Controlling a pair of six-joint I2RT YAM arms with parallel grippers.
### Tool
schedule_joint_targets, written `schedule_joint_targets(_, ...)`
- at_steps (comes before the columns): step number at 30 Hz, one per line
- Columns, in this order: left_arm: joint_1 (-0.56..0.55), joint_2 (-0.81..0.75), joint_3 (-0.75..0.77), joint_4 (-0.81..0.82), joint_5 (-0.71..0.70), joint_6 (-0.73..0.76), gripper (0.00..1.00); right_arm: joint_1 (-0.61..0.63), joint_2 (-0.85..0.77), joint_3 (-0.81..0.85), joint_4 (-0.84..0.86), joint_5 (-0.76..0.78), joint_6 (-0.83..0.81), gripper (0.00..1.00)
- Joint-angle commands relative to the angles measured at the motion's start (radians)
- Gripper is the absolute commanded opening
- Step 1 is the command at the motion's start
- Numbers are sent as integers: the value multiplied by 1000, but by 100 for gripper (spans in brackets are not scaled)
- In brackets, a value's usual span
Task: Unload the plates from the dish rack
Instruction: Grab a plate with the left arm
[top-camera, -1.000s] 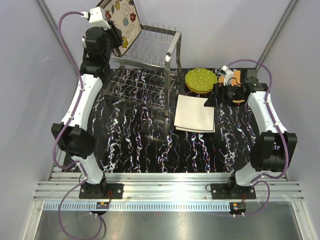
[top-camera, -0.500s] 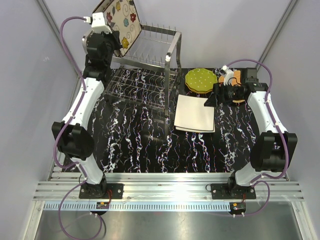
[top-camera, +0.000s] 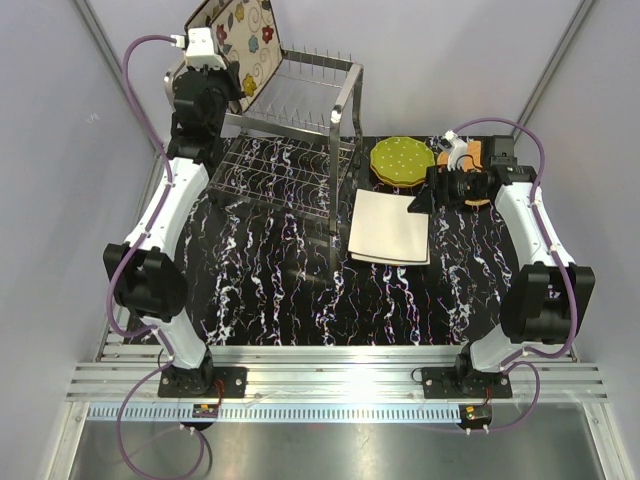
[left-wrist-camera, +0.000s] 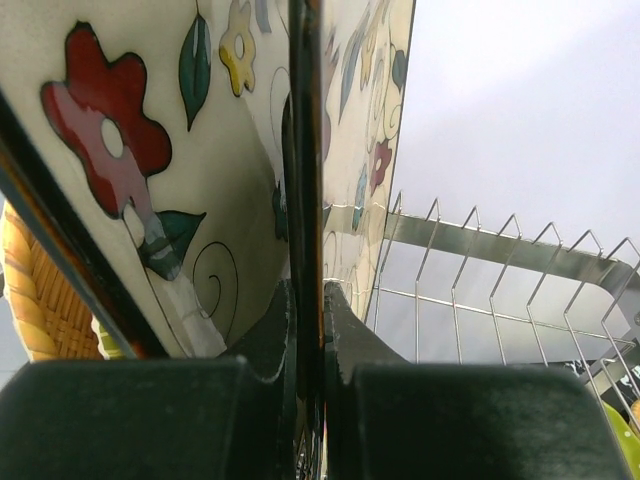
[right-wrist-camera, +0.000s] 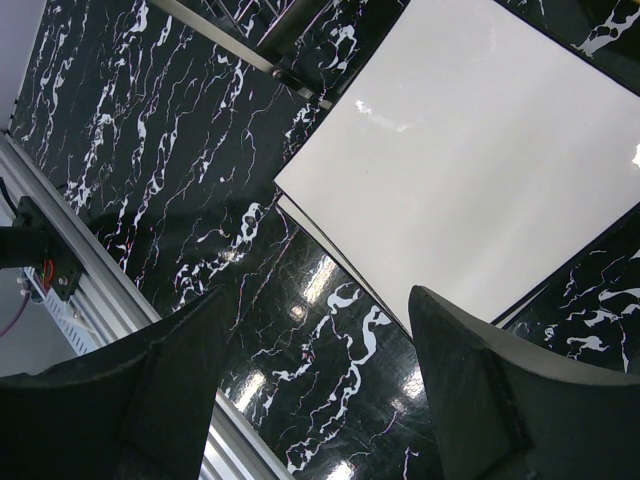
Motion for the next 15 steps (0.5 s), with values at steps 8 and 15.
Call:
schedule_joint_targets(8, 21, -83, 100, 212, -45, 54, 0, 9, -49, 41, 7, -23, 6, 79)
schedule_joint_targets(15, 21, -84, 131, 216, -38, 51, 0, 9, -50, 41, 9, -23, 8, 79)
